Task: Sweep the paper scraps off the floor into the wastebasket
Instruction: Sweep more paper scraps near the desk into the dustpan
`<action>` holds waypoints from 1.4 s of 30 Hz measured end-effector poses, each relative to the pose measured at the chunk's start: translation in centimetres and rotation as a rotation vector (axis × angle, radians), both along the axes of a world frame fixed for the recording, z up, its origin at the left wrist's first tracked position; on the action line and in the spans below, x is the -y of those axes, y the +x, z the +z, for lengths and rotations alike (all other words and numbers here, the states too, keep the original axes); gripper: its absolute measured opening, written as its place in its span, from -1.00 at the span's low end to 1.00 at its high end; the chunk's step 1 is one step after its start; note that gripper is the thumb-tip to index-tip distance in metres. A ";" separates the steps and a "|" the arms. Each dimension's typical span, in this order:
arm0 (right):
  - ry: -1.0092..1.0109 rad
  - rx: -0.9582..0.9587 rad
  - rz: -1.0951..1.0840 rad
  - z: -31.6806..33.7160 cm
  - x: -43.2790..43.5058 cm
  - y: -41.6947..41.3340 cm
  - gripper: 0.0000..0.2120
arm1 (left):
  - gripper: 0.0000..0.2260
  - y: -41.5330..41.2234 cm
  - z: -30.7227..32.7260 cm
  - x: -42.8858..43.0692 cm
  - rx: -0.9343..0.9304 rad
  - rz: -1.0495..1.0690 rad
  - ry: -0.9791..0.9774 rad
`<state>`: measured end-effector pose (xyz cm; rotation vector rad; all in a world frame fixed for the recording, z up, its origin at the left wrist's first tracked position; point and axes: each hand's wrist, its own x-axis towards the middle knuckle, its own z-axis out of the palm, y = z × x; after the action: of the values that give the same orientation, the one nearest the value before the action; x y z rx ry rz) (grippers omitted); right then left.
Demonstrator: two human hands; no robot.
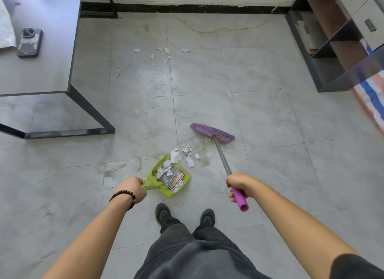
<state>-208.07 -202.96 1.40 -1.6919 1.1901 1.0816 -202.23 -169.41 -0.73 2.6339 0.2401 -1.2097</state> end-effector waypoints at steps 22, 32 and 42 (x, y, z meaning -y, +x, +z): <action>0.385 0.011 -0.106 6.2 -6.0 -4.4 -0.43 | -0.89 3.8 0.0 0.1 0.010 -0.084 0.021; 0.400 0.072 -0.262 9.0 0.1 -0.5 -0.43 | -0.80 1.0 -0.6 0.7 -0.005 0.004 -0.014; 0.218 0.141 0.157 2.5 -8.4 -1.7 -0.54 | -0.80 0.3 -0.6 0.5 0.013 0.037 0.007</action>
<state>-209.77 -194.54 3.93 -1.6809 0.8300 1.1222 -201.88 -169.90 -1.28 2.6302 0.2892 -1.1822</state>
